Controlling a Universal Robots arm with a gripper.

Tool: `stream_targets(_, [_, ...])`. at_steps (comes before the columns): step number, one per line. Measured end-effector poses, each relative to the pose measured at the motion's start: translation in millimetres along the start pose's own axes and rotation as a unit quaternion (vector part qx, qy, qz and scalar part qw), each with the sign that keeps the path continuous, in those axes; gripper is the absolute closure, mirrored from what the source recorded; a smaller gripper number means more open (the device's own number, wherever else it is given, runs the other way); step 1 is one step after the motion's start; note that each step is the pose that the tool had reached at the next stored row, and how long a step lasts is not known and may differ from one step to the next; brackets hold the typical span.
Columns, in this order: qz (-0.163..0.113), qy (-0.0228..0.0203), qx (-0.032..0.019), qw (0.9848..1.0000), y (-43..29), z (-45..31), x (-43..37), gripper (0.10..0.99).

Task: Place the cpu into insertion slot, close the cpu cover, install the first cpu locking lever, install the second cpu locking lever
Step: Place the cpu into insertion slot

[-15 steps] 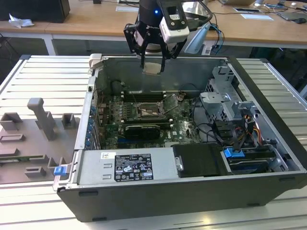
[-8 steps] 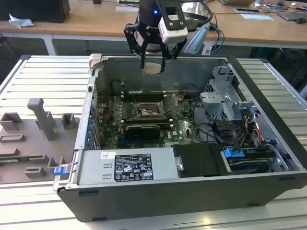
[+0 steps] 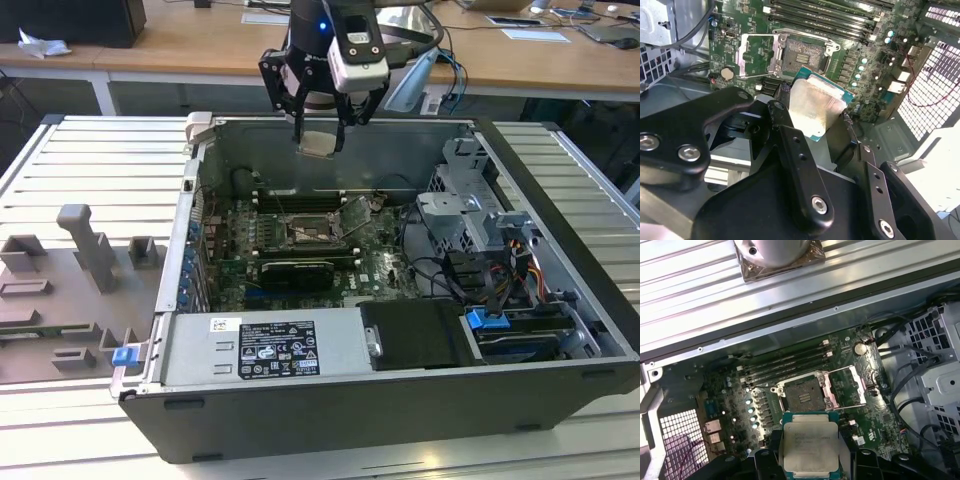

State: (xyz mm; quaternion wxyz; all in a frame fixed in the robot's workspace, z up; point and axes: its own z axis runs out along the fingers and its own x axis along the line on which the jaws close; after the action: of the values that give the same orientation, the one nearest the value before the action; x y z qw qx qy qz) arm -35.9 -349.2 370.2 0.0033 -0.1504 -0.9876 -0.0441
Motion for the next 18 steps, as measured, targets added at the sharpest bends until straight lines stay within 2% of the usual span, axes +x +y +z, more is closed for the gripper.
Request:
stream_targets(7, [0.020,-0.0018,-0.0004,0.9998,-0.1,0.8,0.0,0.553])
stream_targets(18, [0.053,-0.0046,-0.0010,0.9986,-0.2,1.9,0.0,0.553])
